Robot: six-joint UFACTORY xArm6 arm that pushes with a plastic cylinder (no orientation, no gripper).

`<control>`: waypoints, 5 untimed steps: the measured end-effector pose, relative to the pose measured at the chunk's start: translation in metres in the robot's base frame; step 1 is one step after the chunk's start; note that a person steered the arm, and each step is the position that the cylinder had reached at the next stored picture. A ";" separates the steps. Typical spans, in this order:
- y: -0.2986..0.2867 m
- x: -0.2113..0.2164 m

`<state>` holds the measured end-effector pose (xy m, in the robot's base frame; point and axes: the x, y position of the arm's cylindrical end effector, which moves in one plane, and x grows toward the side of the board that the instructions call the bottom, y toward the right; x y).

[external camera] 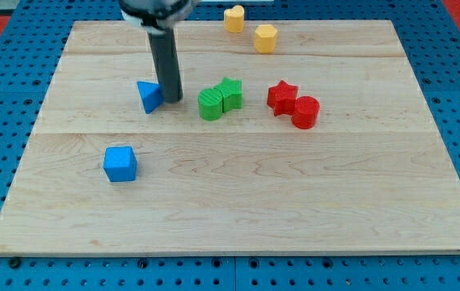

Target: Put the blue triangle at the top left

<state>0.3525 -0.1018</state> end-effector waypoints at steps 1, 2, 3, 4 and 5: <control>-0.013 -0.003; -0.003 0.027; -0.045 0.027; -0.099 0.014; -0.122 0.025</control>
<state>0.3773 -0.2235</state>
